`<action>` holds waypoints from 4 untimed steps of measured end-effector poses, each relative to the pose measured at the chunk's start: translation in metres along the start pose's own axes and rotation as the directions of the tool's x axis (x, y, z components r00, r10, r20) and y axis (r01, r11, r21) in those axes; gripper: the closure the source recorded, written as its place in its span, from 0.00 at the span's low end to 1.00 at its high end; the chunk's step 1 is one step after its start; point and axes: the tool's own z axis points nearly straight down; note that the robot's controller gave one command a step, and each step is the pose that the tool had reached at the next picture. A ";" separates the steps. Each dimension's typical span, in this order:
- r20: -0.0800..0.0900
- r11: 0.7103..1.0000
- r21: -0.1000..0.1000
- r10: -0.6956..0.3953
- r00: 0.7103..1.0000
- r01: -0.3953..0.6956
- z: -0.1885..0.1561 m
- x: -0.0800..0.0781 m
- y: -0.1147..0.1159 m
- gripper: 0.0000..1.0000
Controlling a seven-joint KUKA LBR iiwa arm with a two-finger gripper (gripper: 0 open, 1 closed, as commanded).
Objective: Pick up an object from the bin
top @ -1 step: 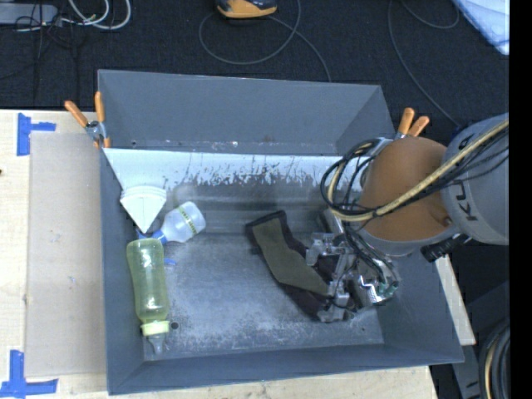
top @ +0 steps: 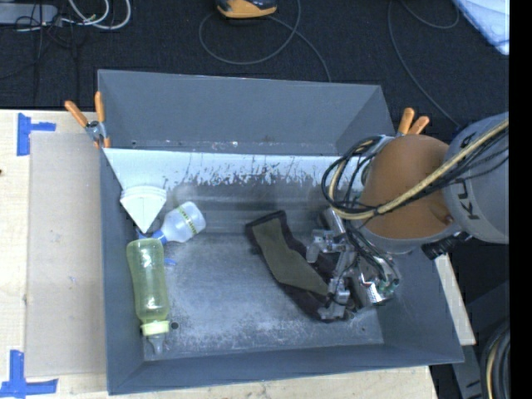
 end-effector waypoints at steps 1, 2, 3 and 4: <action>0.005 0.997 0.000 -0.075 0.997 0.075 0.018 -0.006 -0.009 0.00; -0.004 0.994 -0.001 -0.109 0.994 0.109 0.053 0.001 -0.019 0.00; 0.005 0.988 -0.001 0.156 0.988 -0.156 0.050 -0.015 -0.037 1.00; 0.005 0.988 -0.001 0.155 0.988 -0.155 0.050 -0.015 -0.037 1.00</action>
Offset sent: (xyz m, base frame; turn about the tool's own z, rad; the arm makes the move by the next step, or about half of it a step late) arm -0.0123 -0.0223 -0.0743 0.2587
